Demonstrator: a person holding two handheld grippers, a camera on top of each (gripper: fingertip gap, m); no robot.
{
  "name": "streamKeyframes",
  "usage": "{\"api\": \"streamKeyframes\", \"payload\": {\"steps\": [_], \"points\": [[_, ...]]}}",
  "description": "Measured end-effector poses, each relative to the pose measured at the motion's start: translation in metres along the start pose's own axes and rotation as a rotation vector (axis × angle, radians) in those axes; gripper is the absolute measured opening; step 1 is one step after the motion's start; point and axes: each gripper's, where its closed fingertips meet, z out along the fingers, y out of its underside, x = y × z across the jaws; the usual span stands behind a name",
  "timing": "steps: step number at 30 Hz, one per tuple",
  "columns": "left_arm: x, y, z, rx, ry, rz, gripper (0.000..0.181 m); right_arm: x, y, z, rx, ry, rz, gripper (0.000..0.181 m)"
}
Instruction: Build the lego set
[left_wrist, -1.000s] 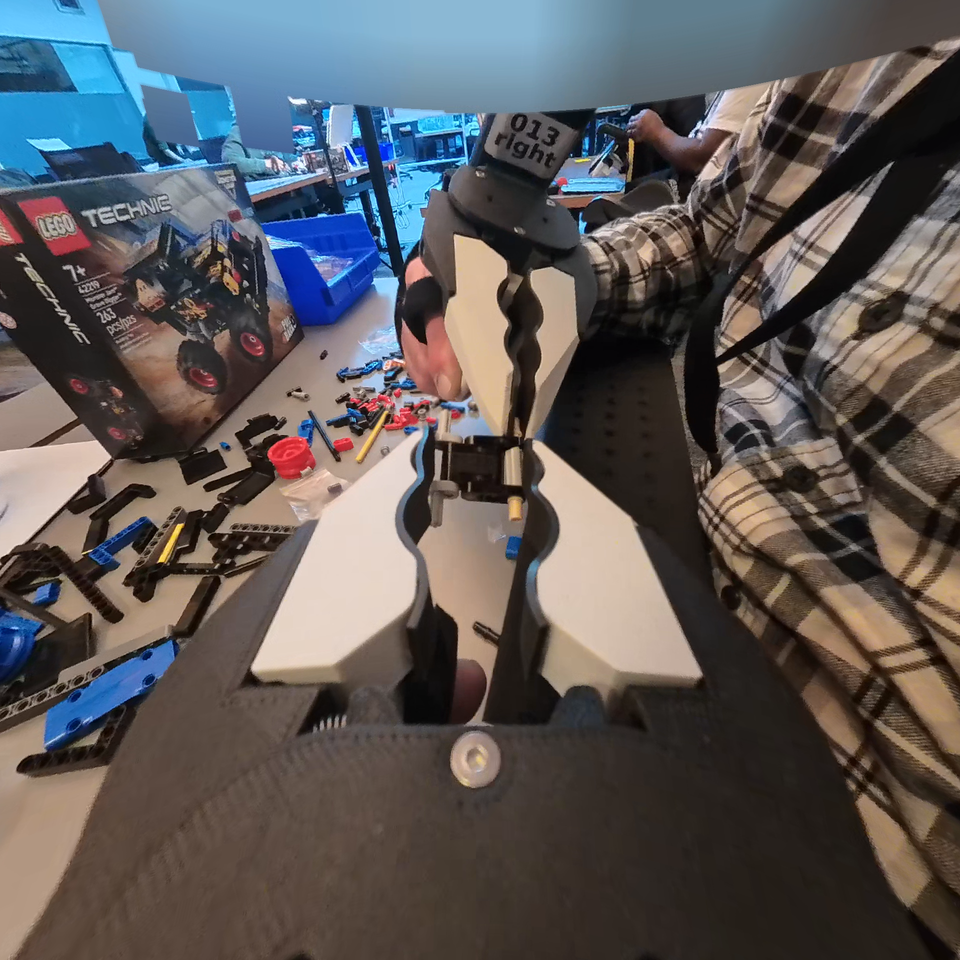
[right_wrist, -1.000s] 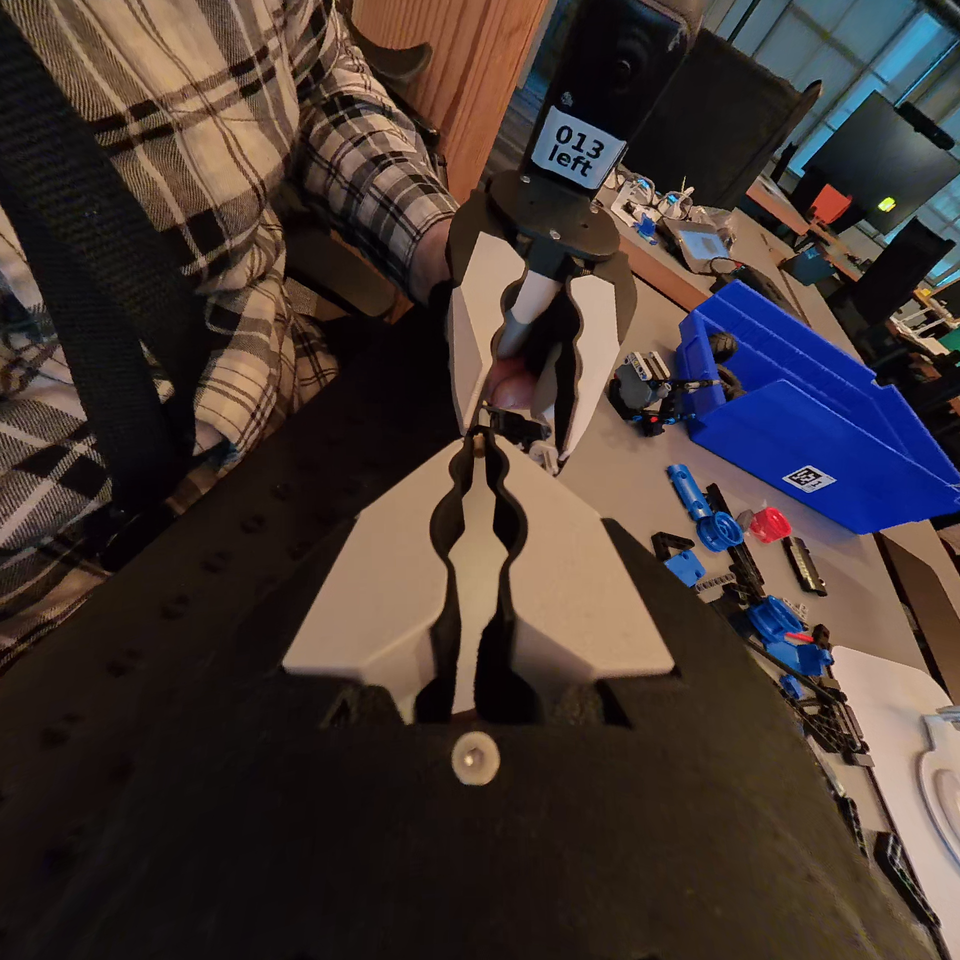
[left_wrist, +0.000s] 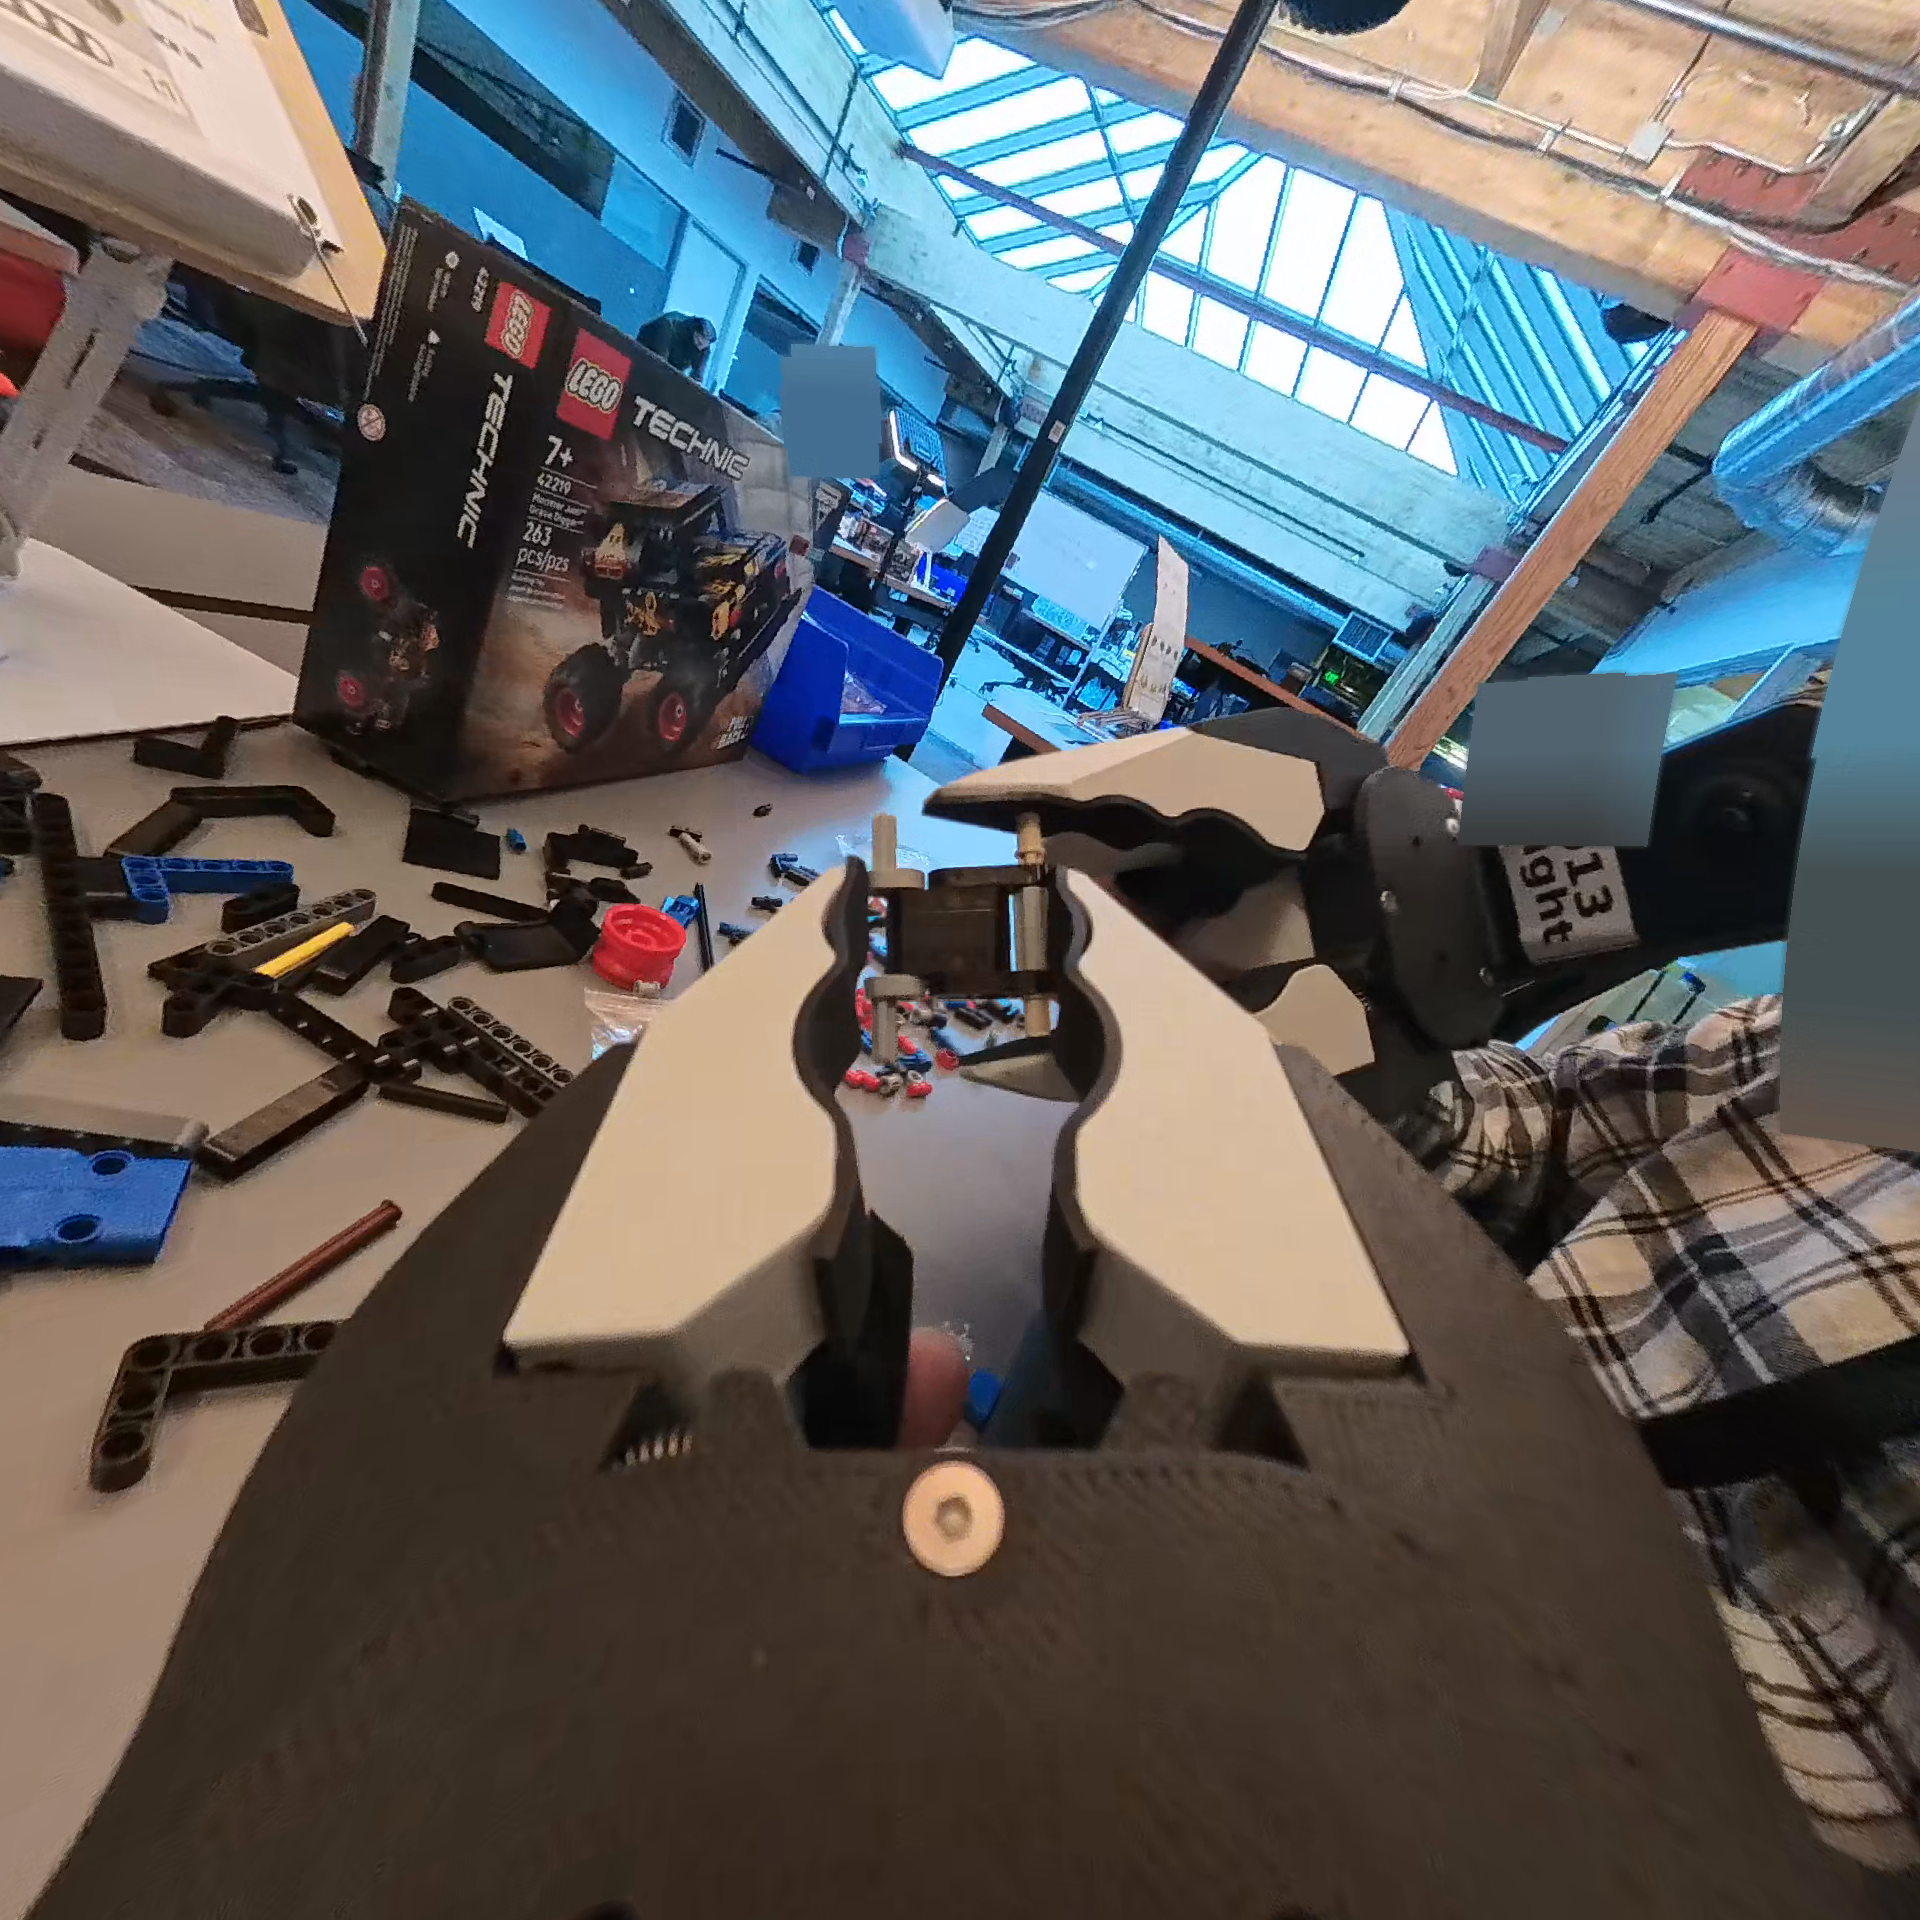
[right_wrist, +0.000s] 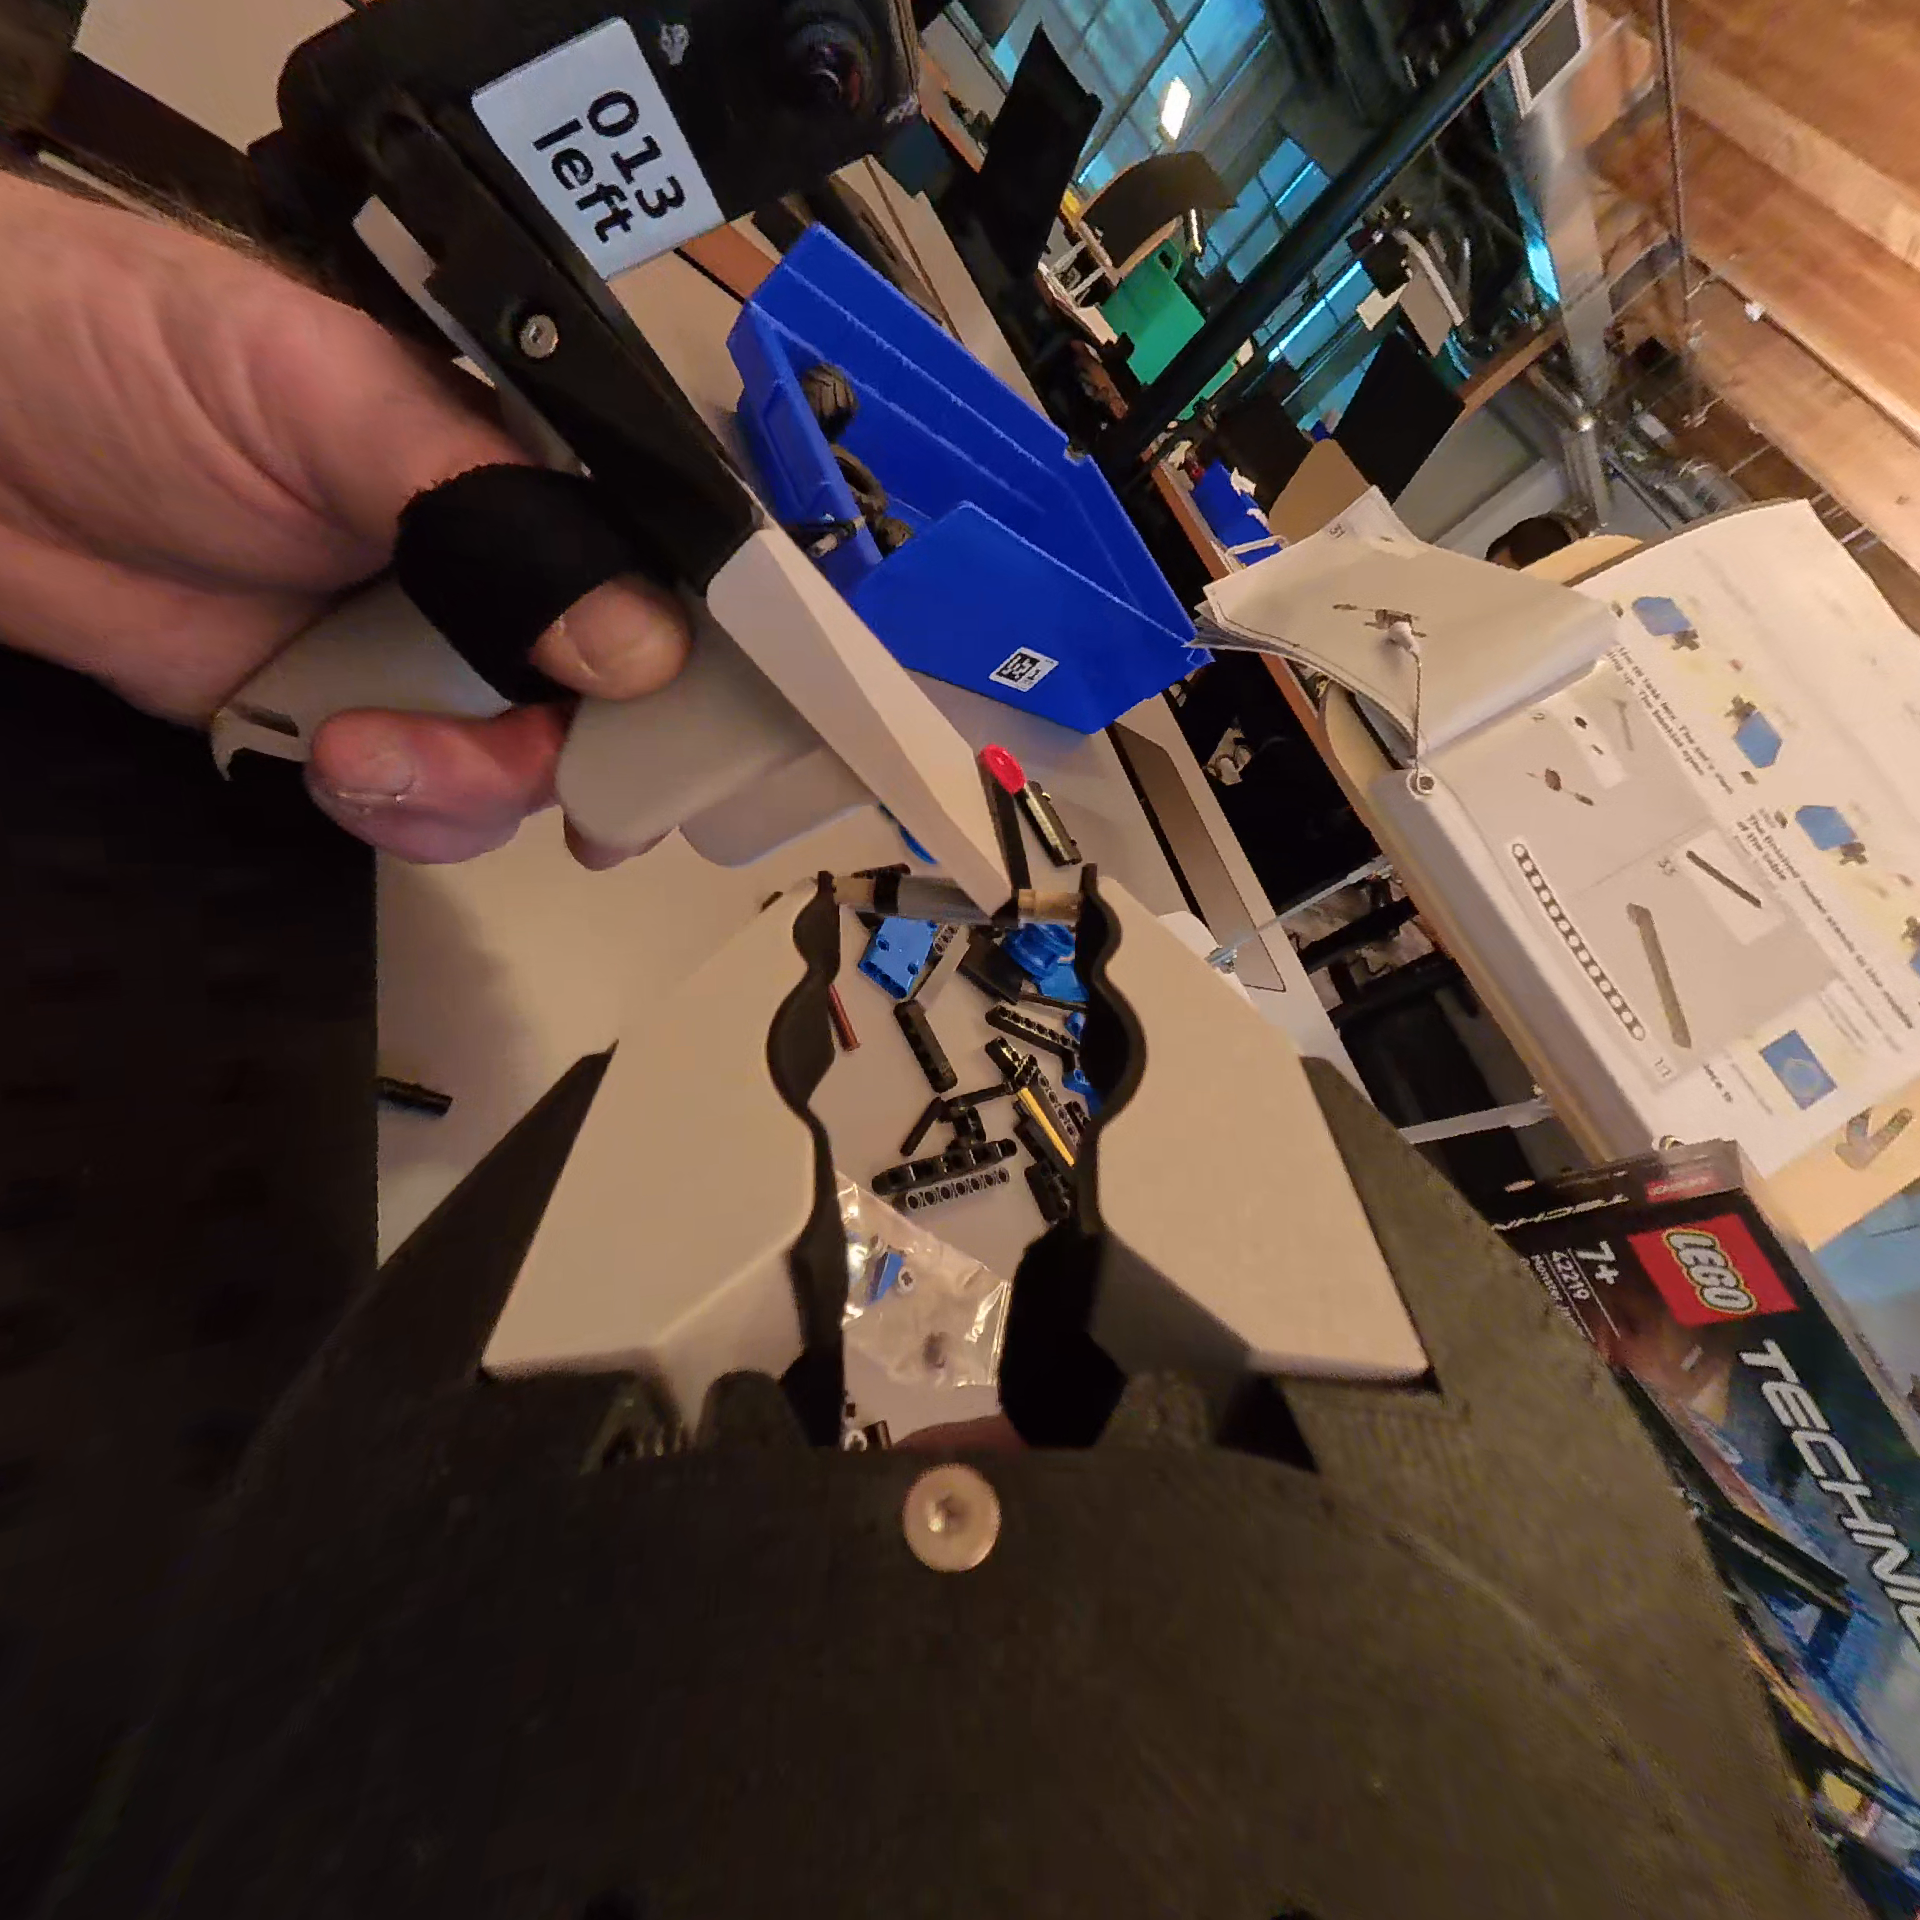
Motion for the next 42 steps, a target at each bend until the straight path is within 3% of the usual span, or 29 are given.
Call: {"api": "streamKeyframes", "payload": {"steps": [8, 13, 17, 21, 27, 35, 40, 42], "points": [[-0.004, 0.003, 0.001, -0.012, 0.002, -0.015, 0.032, -0.003, 0.005, 0.002, -0.031, -0.046, -0.051, 0.04], [-0.003, -0.011, -0.004, -0.006, 0.043, -0.027, 0.033, 0.007, -0.005, 0.004, 0.054, -0.088, 0.104, 0.041], [-0.005, -0.01, -0.012, -0.097, 0.074, -0.023, 0.046, 0.01, -0.009, 0.003, 0.106, -0.152, 0.17, 0.041], [-0.003, -0.003, -0.017, -0.202, 0.107, -0.008, 0.053, -0.003, -0.013, 0.01, 0.084, -0.163, 0.028, 0.042], [-0.008, 0.001, -0.024, -0.286, 0.1, 0.114, 0.038, -0.015, -0.025, 0.029, 0.06, -0.132, -0.146, 0.042], [-0.03, 0.001, -0.039, -0.414, 0.049, 0.271, 0.038, -0.018, -0.02, 0.043, 0.077, -0.143, -0.098, 0.045], [-0.043, 0.017, -0.043, -0.588, 0.035, 0.406, 0.038, -0.013, -0.007, 0.043, 0.077, -0.167, -0.029, 0.055], [-0.048, 0.02, -0.041, -0.623, 0.032, 0.445, 0.038, -0.014, 0.002, 0.042, 0.067, -0.179, -0.013, 0.051]]}}
